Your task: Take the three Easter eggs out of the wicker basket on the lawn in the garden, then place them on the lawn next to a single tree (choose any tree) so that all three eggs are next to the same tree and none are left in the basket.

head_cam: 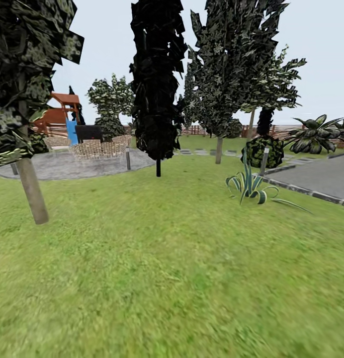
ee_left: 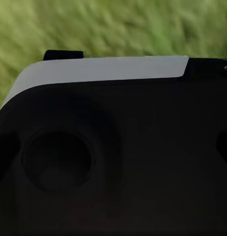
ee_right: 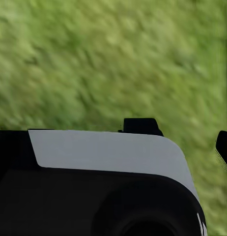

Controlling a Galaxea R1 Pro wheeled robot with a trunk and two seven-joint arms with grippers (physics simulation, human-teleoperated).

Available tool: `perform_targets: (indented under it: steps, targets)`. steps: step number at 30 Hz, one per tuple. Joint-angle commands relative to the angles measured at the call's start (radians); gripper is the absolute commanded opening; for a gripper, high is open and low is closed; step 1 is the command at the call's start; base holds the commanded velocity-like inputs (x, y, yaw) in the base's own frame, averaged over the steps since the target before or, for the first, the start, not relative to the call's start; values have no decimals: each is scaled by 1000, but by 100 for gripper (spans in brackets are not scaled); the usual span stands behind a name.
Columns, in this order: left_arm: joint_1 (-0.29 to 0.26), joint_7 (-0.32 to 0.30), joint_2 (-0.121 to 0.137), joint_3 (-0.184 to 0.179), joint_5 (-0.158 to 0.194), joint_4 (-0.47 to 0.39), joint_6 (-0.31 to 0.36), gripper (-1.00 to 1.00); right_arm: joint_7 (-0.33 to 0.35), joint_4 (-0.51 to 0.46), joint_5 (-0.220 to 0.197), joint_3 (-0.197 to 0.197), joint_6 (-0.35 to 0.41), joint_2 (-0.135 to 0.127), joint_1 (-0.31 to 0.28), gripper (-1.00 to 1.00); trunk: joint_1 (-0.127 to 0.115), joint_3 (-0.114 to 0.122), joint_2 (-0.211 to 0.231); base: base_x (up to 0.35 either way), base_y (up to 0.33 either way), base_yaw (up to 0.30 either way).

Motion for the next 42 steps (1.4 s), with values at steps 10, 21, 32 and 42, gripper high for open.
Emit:
perform_targets:
  steps: [10,21,32,42]
  targets:
    - [1,-3,0,0,5,-2,-1,100,0,1,0,-1,-4,0,-1,100,1,-1,0,332,21,-249]
    - [1,-3,0,0,4,-2,-1,100,0,1,0,-2,-3,0,-1,100,1,-1,0,332,105,-41]
    - [1,-3,0,0,4,-2,-1,100,0,1,0,-2,-3,1,-1,100,1,-1,0,332,153,15]
    - [1,-3,0,0,4,-2,-1,100,0,1,0,-2,-4,2,-1,100,1,-1,0,325,177,128]
